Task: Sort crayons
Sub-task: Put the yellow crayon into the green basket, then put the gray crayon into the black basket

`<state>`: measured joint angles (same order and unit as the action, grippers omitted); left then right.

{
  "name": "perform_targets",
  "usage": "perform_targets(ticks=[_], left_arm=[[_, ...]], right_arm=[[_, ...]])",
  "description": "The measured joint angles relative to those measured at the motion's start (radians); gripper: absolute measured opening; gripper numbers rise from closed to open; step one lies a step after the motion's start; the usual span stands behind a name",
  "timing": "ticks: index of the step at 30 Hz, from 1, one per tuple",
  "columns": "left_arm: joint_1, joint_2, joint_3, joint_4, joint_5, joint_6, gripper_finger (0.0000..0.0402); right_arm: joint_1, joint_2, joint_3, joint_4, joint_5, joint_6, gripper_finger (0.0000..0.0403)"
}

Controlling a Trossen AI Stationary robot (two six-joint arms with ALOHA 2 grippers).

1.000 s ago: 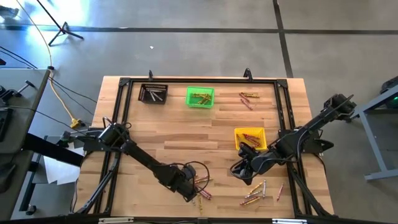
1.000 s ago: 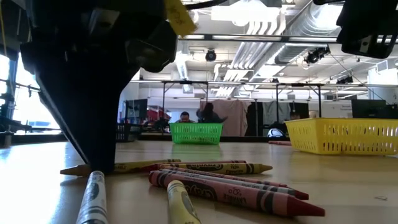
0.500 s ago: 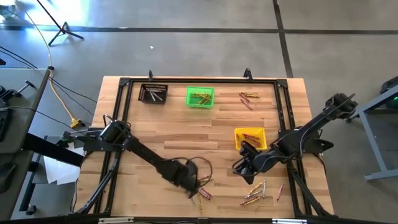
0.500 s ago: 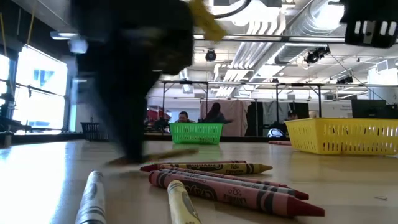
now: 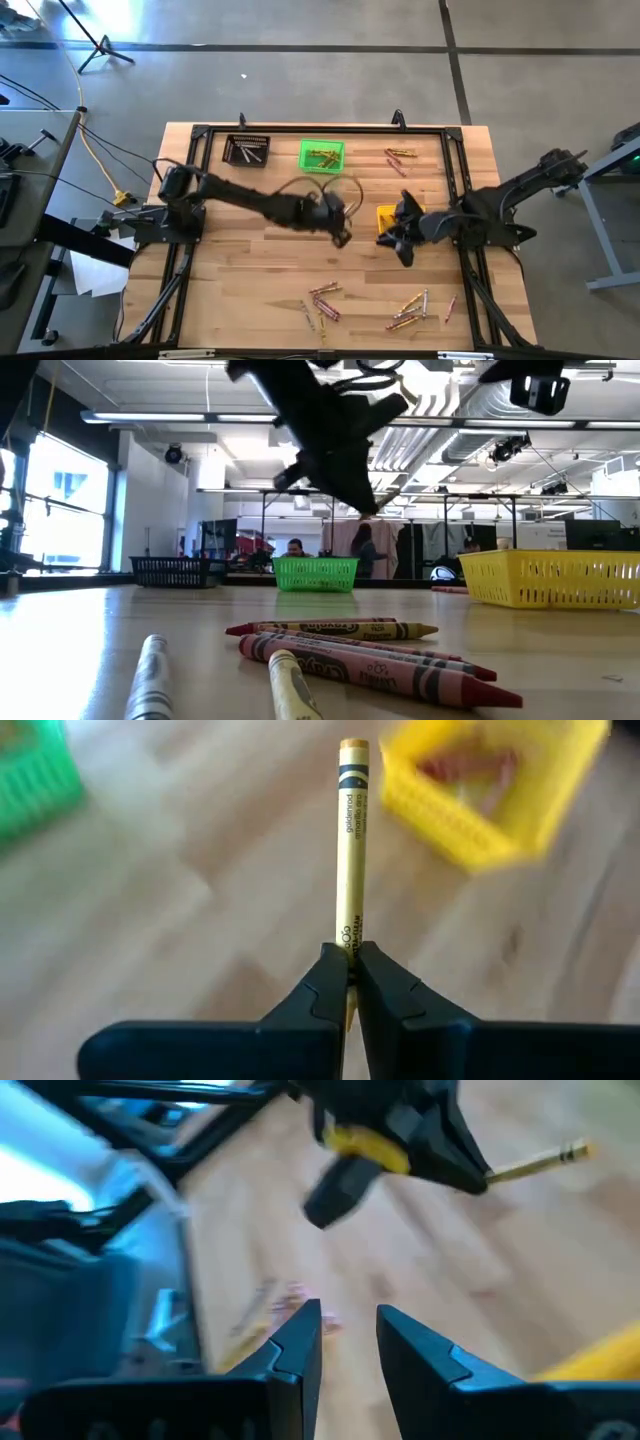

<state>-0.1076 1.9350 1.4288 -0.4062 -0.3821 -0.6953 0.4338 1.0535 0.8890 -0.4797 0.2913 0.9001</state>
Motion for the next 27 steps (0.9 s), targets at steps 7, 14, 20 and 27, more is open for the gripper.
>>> perform_targets(ticks=[7,14,20,27], left_arm=[[0.239,-0.002,0.001,0.061,-0.001,0.079,0.0005],[0.395,0.002,0.001,0.022,0.006,0.11,0.0008],[0.443,0.003,0.001,-0.005,0.029,0.162,0.0049],[0.449,0.003,0.001,-0.015,0.042,0.215,0.0109]], right_arm=[[-0.145,-0.079,0.0,-0.13,0.028,-0.089,0.0085],[-0.268,-0.102,0.0,-0.199,0.139,-0.165,0.0085],[-0.316,-0.098,0.0,-0.222,0.145,-0.209,0.0085],[-0.317,-0.098,0.0,-0.249,0.148,-0.197,0.0085]])
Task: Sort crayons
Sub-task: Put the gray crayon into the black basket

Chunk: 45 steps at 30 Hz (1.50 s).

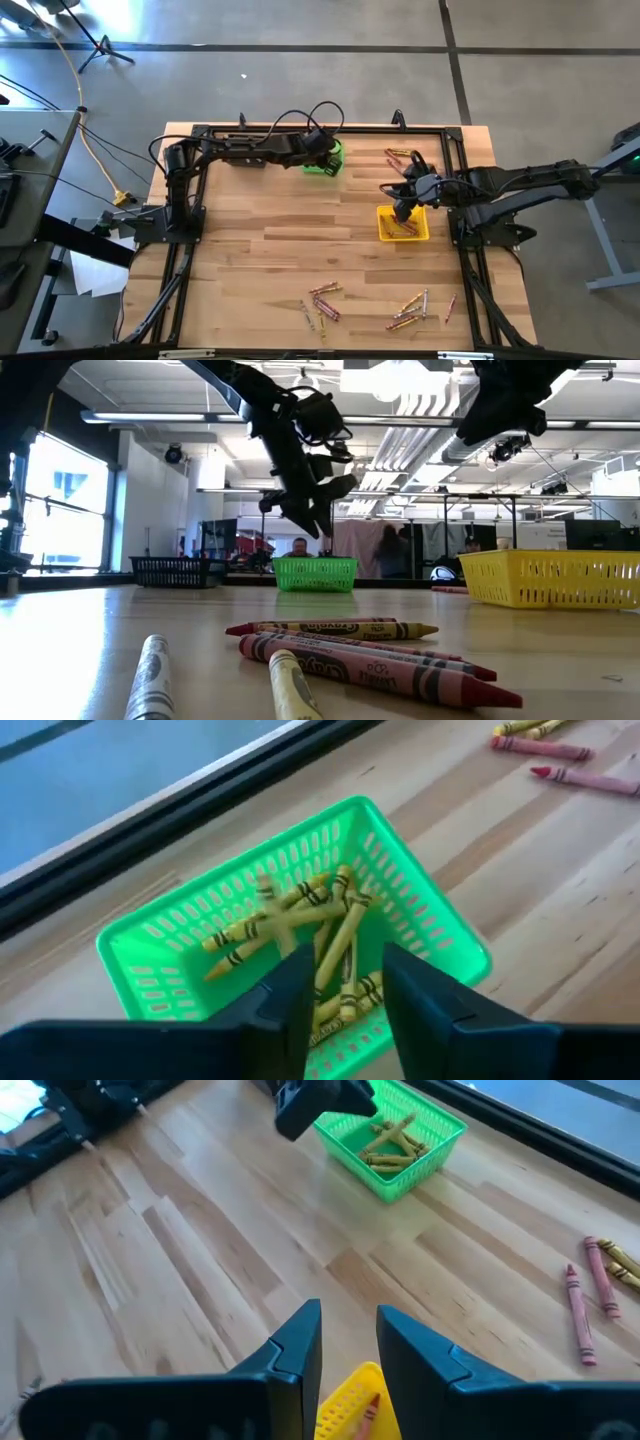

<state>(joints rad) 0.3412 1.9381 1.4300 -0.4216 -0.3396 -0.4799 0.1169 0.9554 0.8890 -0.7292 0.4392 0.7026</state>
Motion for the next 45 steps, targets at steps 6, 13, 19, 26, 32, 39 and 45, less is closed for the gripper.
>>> perform_targets(ticks=[6,13,19,26,32,39,45], left_arm=[[-0.022,-0.005,0.001,-0.039,0.474,-0.005,0.0117],[-0.262,-0.006,0.002,-0.204,0.719,0.206,0.0097],[-0.515,-0.006,-0.045,-0.282,0.629,0.299,0.009],[-0.752,0.015,-0.114,-0.231,0.411,0.427,0.009],[-0.861,0.046,-0.114,-0.109,0.237,0.566,0.009],[-0.91,0.075,-0.114,-0.042,0.245,0.571,0.009],[-0.919,0.078,-0.114,-0.009,0.246,0.571,0.009]], right_arm=[[0.0,0.003,0.0,0.0,-0.036,0.081,0.0085],[0.001,0.049,0.0,0.0,-0.086,0.083,0.0085],[0.001,0.13,0.0,0.004,-0.122,0.108,0.0085],[0.007,0.247,0.0,0.072,-0.256,0.108,0.0085],[0.061,0.302,0.0,0.11,-0.29,0.155,0.0085],[0.163,0.308,0.0,0.109,-0.291,0.271,0.0085],[0.229,0.308,0.0,0.112,-0.267,0.336,0.0085]])
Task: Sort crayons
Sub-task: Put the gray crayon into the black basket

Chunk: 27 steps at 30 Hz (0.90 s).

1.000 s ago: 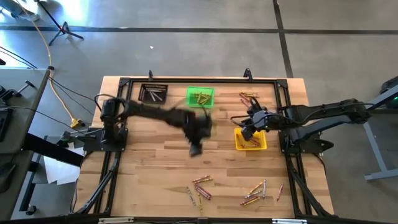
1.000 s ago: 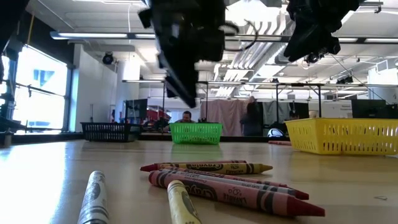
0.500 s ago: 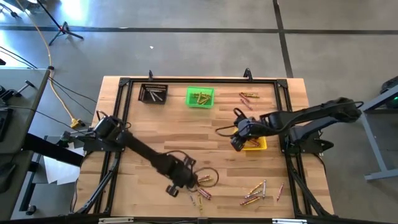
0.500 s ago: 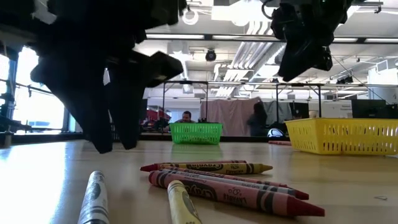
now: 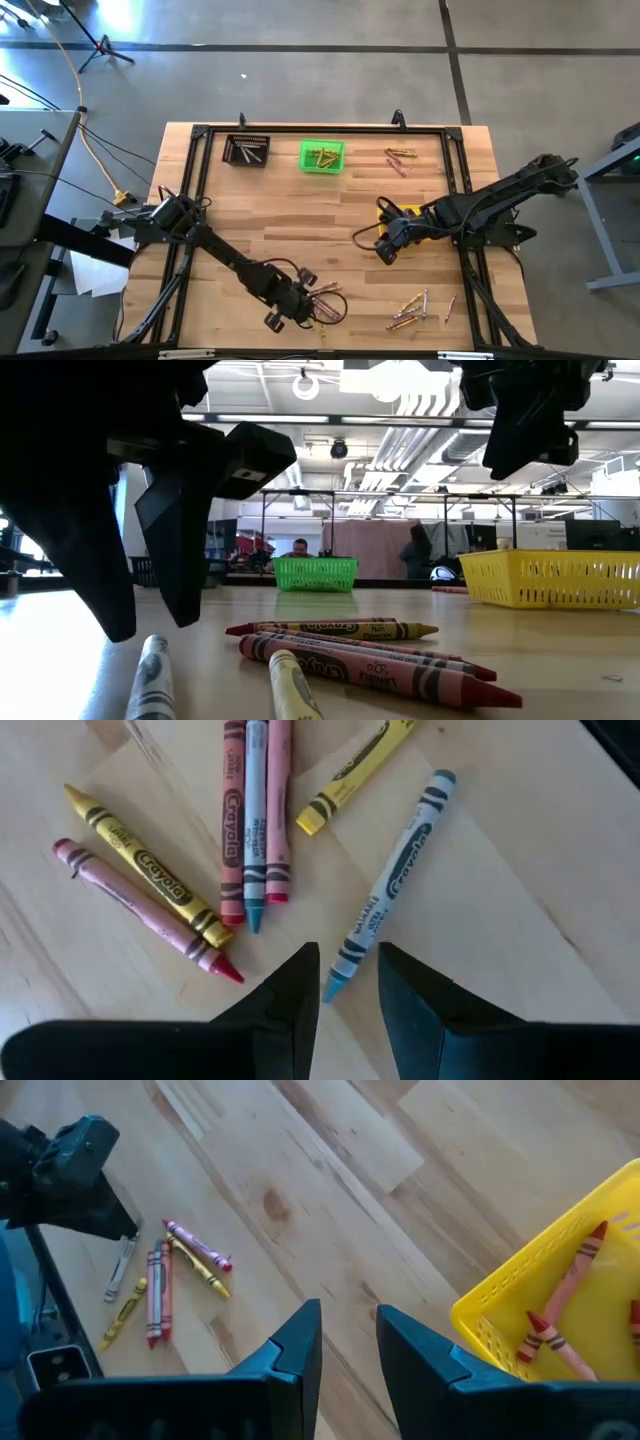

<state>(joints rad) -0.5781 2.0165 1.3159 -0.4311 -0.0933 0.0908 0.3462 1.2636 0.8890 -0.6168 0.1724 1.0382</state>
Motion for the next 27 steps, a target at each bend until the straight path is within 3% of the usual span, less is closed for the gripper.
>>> perform_targets(ticks=[13,19,27], left_arm=[[0.005,0.047,0.003,0.068,0.108,-0.003,0.009],[0.003,0.066,0.004,0.065,0.069,-0.076,0.0088],[0.014,0.066,0.003,0.062,0.123,-0.339,0.0008]], right_arm=[[0.05,0.0,0.0,-0.011,0.061,0.036,0.0085],[0.049,0.0,0.0,-0.021,0.062,0.035,0.0085],[0.048,0.0,0.0,-0.046,0.063,0.007,0.0085]])
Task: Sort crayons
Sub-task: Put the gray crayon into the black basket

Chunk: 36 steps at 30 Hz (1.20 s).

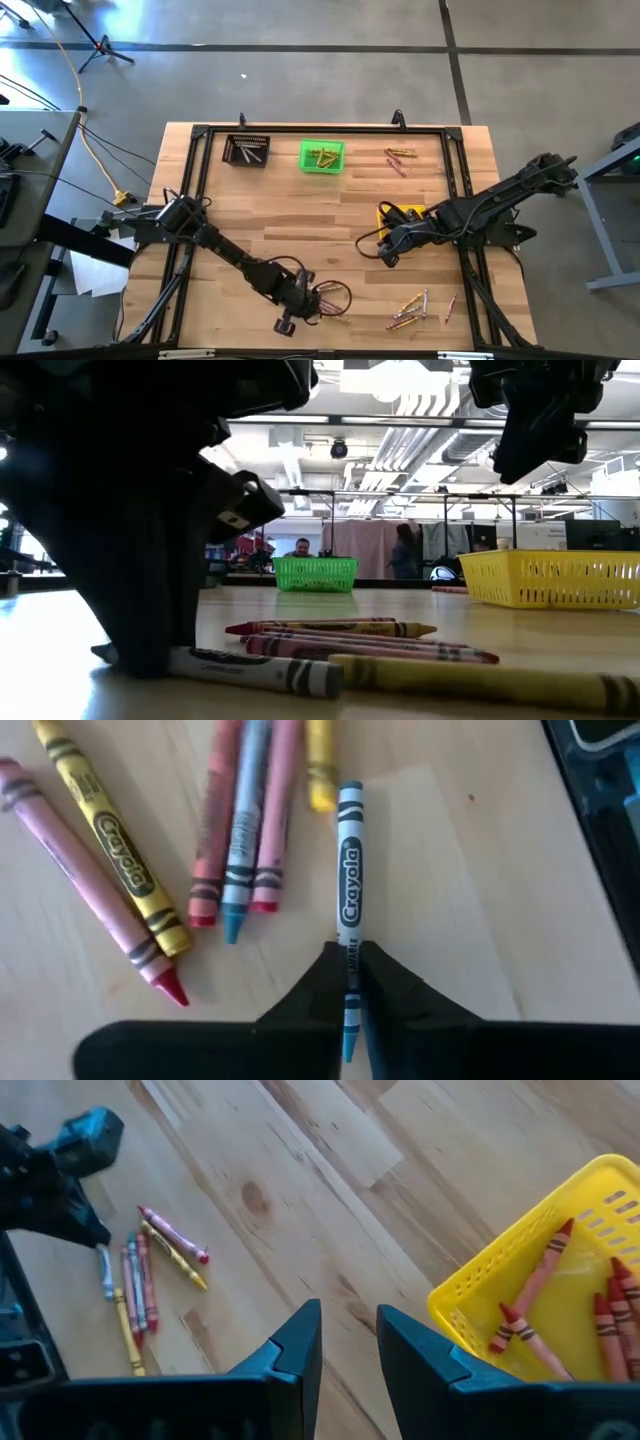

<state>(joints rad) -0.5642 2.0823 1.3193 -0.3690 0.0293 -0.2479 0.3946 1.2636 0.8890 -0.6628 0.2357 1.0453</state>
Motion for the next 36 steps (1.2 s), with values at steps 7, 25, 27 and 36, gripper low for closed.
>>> perform_targets(ticks=[7,25,27,36], left_arm=[[-0.063,-0.012,0.002,-0.116,0.047,-0.112,0.0003],[0.112,-0.087,-0.011,-0.492,-0.313,-0.735,0.0],[0.148,-0.107,-0.015,-0.574,-0.412,-0.853,0.0],[0.299,-0.273,-0.007,-0.881,-0.801,-1.276,0.0]], right_arm=[[-0.027,0.0,0.0,-0.045,-0.002,-0.096,0.0085],[-0.32,-0.001,0.0,-0.234,0.0,-0.512,0.0085],[-0.354,0.0,0.0,-0.235,0.0,-0.553,0.0085],[-0.462,0.0,0.0,-0.226,0.0,-0.663,0.0085]])
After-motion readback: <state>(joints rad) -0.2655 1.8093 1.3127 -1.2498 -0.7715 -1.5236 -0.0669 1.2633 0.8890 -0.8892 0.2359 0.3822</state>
